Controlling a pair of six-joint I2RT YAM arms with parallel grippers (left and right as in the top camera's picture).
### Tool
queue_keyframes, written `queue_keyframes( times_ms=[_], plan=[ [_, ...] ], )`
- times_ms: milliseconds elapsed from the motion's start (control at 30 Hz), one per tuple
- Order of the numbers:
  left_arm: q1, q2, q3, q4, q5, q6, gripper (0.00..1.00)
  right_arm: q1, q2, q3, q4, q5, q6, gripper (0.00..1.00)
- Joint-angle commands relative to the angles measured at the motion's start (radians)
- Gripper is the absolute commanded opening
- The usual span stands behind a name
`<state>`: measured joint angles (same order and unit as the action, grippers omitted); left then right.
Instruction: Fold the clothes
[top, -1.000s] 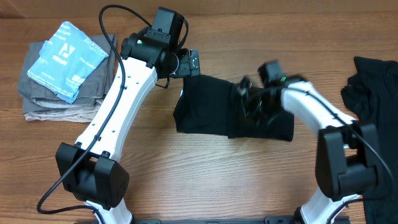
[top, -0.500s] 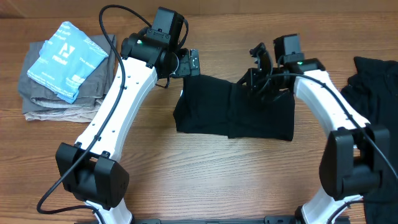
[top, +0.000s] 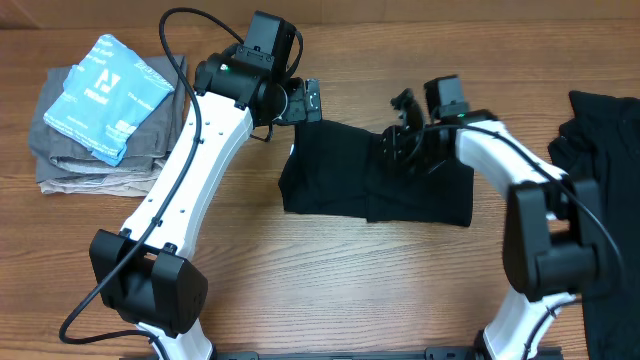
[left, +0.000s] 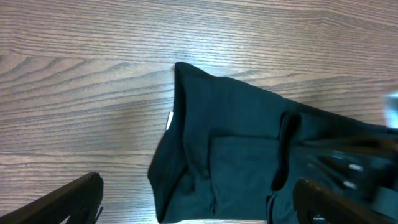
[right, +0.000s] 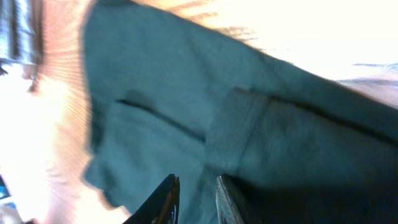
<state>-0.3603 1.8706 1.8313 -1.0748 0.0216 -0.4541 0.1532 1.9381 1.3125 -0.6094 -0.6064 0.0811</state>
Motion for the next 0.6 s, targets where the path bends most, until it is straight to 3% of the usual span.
queue_keyframes(
  times_ms=[0, 100, 200, 300, 433, 567],
  plan=[
    [-0.006, 0.006, 0.004, 0.002, -0.006, -0.003, 1.0, -0.09, -0.187, 0.104, -0.076, -0.001, 0.008, 0.29],
    [-0.006, 0.006, 0.004, 0.002, -0.006, -0.003, 1.0, -0.172, -0.272, 0.118, -0.184, 0.075, 0.014, 0.33],
    [-0.006, 0.006, 0.004, 0.002, -0.006, -0.003, 1.0, -0.29, -0.335, 0.118, -0.357, 0.254, 0.014, 0.43],
    [-0.006, 0.006, 0.004, 0.002, -0.006, -0.003, 1.0, -0.427, -0.329, 0.098, -0.509, 0.306, -0.01, 0.56],
    [-0.006, 0.006, 0.004, 0.002, -0.006, -0.003, 1.0, -0.481, -0.307, 0.022, -0.509, 0.298, -0.034, 0.56],
    [-0.006, 0.006, 0.004, 0.002, -0.006, -0.003, 1.0, -0.469, -0.298, -0.108, -0.403, 0.299, -0.052, 0.59]
  ],
)
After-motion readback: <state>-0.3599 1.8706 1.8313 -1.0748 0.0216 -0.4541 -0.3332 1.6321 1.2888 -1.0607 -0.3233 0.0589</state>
